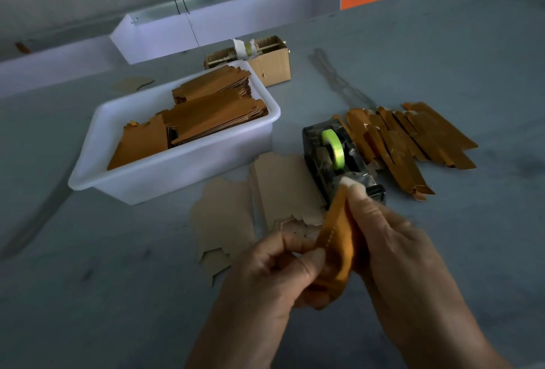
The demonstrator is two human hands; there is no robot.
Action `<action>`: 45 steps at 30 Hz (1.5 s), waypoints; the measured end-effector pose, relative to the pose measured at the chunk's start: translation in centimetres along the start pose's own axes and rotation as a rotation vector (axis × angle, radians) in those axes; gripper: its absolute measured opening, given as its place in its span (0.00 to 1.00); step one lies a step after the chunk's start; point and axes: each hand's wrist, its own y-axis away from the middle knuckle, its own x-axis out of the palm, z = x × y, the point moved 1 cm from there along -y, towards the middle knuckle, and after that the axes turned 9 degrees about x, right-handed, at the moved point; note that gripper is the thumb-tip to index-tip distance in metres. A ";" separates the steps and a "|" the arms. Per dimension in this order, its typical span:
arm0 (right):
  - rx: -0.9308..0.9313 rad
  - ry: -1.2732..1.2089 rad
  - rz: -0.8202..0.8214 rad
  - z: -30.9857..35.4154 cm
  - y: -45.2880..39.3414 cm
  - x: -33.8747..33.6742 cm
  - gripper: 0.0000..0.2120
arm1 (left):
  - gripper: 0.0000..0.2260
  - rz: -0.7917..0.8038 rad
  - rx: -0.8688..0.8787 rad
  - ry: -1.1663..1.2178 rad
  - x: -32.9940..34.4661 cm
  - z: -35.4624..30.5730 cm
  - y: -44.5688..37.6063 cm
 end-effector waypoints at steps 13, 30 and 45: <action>0.171 0.338 -0.095 0.8 -6.2 -4.9 0.06 | 0.10 -0.243 -0.009 -0.013 1.2 0.0 -2.9; 0.094 0.258 -0.074 0.3 -5.7 -3.3 0.05 | 0.05 -0.242 -0.055 0.217 4.2 0.3 -3.3; -0.114 0.447 -0.329 -0.8 -2.9 -3.2 0.06 | 0.05 -0.231 -0.050 0.197 4.0 0.3 -3.3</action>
